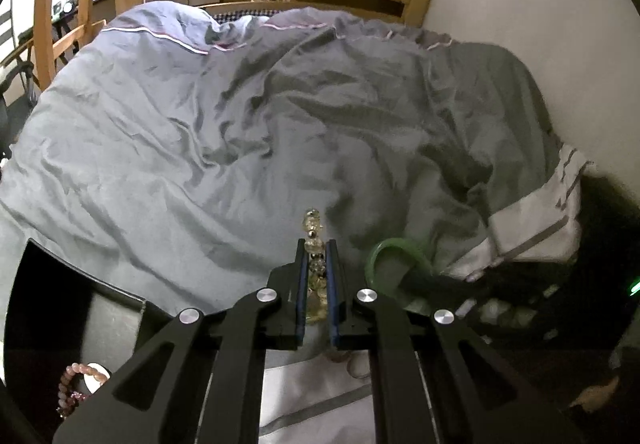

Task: Organize jewelry
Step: 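Grasp the gold beaded bracelet with the left gripper while the right gripper grasps the green jade bangle, then carry the gold bracelet and jade bangle over the black box and open both grippers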

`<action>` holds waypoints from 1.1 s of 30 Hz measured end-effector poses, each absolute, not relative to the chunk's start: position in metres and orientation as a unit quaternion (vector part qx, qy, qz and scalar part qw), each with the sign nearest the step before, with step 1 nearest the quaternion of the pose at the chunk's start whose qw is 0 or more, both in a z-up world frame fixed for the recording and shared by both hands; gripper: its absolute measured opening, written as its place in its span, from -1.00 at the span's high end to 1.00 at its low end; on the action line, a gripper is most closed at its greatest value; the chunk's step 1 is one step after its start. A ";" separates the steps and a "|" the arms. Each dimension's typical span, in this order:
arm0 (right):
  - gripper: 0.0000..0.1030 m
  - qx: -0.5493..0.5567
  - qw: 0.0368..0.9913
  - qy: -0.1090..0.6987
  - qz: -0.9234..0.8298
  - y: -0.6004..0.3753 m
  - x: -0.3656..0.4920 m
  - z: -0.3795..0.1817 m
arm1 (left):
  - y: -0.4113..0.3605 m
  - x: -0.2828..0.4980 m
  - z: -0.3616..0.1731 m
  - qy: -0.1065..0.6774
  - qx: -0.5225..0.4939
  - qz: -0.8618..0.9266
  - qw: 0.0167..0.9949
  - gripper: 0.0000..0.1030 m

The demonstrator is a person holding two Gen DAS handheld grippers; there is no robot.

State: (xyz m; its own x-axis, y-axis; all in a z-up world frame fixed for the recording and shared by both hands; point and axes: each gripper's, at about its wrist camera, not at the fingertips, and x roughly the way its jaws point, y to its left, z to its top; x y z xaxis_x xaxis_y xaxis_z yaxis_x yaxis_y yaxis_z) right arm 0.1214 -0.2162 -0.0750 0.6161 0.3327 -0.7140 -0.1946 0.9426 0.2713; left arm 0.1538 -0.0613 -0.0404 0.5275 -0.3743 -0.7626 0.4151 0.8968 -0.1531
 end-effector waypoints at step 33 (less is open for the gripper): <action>0.84 0.240 0.880 0.321 0.254 -0.226 0.117 -0.046 | -0.037 0.133 0.001 0.396 0.006 -0.209 0.894 0.85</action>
State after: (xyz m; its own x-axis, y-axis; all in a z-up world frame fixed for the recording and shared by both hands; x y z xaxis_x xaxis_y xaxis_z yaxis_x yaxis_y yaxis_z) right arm 0.1168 -0.2260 -0.0457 0.6649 0.6016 -0.4426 -0.2935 0.7554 0.5859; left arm 0.1335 -0.0373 0.0010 0.5988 -0.3682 -0.7112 0.3778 0.9129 -0.1544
